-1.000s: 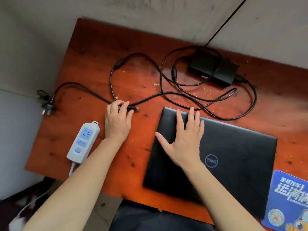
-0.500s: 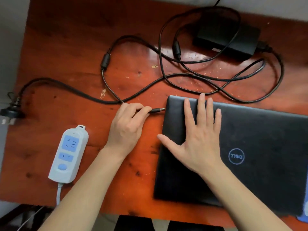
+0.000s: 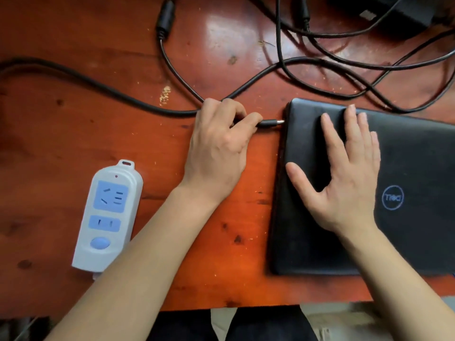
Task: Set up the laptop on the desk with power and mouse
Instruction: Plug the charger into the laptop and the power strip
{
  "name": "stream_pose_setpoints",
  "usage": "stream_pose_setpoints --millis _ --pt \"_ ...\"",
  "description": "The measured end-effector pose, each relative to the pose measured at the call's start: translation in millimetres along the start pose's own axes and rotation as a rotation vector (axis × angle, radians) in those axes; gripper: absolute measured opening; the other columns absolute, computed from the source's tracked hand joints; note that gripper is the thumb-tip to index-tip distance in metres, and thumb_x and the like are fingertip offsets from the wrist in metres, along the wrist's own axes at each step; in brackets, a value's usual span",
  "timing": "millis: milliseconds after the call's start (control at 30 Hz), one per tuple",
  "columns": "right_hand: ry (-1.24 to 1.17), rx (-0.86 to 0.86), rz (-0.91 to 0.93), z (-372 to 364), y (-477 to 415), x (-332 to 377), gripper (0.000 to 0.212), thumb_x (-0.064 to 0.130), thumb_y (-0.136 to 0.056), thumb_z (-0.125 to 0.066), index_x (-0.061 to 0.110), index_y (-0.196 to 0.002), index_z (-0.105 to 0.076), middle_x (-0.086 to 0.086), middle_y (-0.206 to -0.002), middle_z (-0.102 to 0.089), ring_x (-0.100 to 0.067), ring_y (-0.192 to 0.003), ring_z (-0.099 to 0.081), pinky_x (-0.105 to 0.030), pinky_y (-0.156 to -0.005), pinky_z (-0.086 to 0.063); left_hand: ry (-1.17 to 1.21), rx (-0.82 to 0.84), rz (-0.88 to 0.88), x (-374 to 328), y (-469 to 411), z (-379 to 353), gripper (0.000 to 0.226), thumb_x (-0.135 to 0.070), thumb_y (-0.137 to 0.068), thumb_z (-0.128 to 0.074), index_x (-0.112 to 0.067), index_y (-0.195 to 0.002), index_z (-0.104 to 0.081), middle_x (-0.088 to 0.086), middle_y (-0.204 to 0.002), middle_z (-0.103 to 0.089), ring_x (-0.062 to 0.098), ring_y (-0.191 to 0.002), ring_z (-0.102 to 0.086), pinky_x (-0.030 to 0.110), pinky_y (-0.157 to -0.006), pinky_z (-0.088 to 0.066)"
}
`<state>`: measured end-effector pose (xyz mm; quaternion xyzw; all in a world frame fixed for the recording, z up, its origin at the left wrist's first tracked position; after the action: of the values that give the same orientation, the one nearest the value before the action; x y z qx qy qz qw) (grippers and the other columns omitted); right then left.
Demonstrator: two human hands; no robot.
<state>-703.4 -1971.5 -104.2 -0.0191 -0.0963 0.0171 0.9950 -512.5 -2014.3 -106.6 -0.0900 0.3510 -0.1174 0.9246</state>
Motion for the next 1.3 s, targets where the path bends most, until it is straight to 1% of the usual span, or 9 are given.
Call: stream_pose_setpoints --millis 233,467,567,733,867,1033,1100,1200,1300 --pt "0.001 -0.007 0.0 1.2 -0.5 -0.4 0.081 0.066 -0.089 -0.048 0.017 -0.152 -0.035 -0.015 -0.163 -0.02 -0.027 -0.152 -0.012 -0.052 -0.122 -0.01 0.089 0.066 0.05 -1.4 -15.2 -8.2 0.016 -0.005 -0.09 -0.064 -0.006 -0.101 -0.076 0.013 -0.093 -0.064 0.036 -0.088 -0.053 0.048 -0.079 -0.046" --pt "0.017 0.006 0.008 0.5 -3.2 0.9 0.082 0.066 -0.089 -0.047 0.015 -0.152 -0.035 -0.016 -0.163 -0.019 -0.029 -0.152 -0.011 -0.053 -0.121 -0.01 0.096 0.178 -0.123 -3.6 -28.8 -11.5 0.015 -0.006 -0.09 -0.065 -0.002 -0.101 -0.075 0.012 -0.091 -0.066 0.036 -0.085 -0.054 0.05 -0.076 -0.046" --pt "0.036 0.015 0.011 -1.3 -3.6 -0.1 0.083 0.067 -0.089 -0.045 0.015 -0.152 -0.034 -0.016 -0.163 -0.018 -0.029 -0.152 -0.01 -0.054 -0.121 -0.01 0.093 0.184 -0.174 -7.8 -30.1 -14.6 0.014 -0.005 -0.091 -0.065 -0.002 -0.1 -0.075 0.011 -0.09 -0.067 0.035 -0.083 -0.055 0.046 -0.074 -0.042" --pt "0.046 0.029 0.022 -3.0 -3.2 0.3 0.083 0.068 -0.09 -0.043 0.014 -0.152 -0.033 -0.016 -0.163 -0.017 -0.03 -0.153 -0.009 -0.055 -0.121 -0.01 0.051 0.169 -0.225 -8.6 -27.8 -15.7 0.013 -0.003 -0.091 -0.065 -0.003 -0.1 -0.074 0.011 -0.09 -0.066 0.032 -0.082 -0.055 0.041 -0.071 -0.036" --pt "0.052 0.034 0.022 -3.6 -3.1 0.4 0.084 0.07 -0.09 -0.04 0.014 -0.152 -0.033 -0.016 -0.163 -0.017 -0.029 -0.153 -0.009 -0.055 -0.121 -0.01 0.01 0.108 -0.276 -12.3 -23.7 -12.9 0.014 0.005 -0.089 -0.066 -0.001 -0.098 -0.074 0.012 -0.085 -0.066 0.033 -0.076 -0.057 0.043 -0.068 -0.042" --pt "0.061 0.028 0.025 -3.5 -3.2 -0.5 0.084 0.07 -0.089 -0.039 0.015 -0.153 -0.032 -0.015 -0.163 -0.017 -0.029 -0.153 -0.008 -0.054 -0.121 -0.01 0.015 0.043 -0.371 -19.2 -20.4 -8.6 0.016 0.007 -0.094 -0.057 0.007 -0.1 -0.072 0.015 -0.076 -0.065 0.032 -0.067 -0.054 0.042 -0.064 -0.05" --pt "0.063 0.027 0.02 -2.8 -3.1 -0.7 0.084 0.071 -0.089 -0.039 0.016 -0.153 -0.031 -0.014 -0.164 -0.016 -0.029 -0.153 -0.008 -0.054 -0.121 -0.01 -0.02 0.038 -0.385 -21.6 -18.7 -8.5 0.017 0.005 -0.095 -0.056 0.006 -0.101 -0.072 0.015 -0.079 -0.066 0.031 -0.068 -0.054 0.042 -0.066 -0.051" --pt "0.059 0.035 0.012 -3.7 -1.5 -0.2 0.085 0.071 -0.089 -0.038 0.017 -0.154 -0.03 -0.014 -0.164 -0.016 -0.029 -0.153 -0.008 -0.054 -0.121 -0.009 -0.093 0.051 -0.335 -19.7 -19.5 -12.0 0.015 0.003 -0.091 -0.062 0.002 -0.103 -0.071 0.015 -0.09 -0.067 0.034 -0.077 -0.057 0.044 -0.073 -0.051" --pt "0.049 0.046 0.003 0.1 -1.8 0.4 0.084 0.071 -0.089 -0.041 0.017 -0.153 -0.031 -0.014 -0.163 -0.018 -0.029 -0.153 -0.01 -0.053 -0.121 -0.011 -0.184 0.084 -0.276 -20.5 -21.9 -14.4 0.015 -0.009 -0.09 -0.063 -0.006 -0.103 -0.07 0.011 -0.1 -0.066 0.034 -0.085 -0.056 0.046 -0.075 -0.046"
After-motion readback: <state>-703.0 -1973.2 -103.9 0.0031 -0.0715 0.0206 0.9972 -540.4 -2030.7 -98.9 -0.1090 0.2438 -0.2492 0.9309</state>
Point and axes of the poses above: each hand's wrist, its own y-axis away from the middle knuckle, its own z-axis out of the back of the hand, x = y × z, the point moved 9 cm from there along -y, towards the middle knuckle
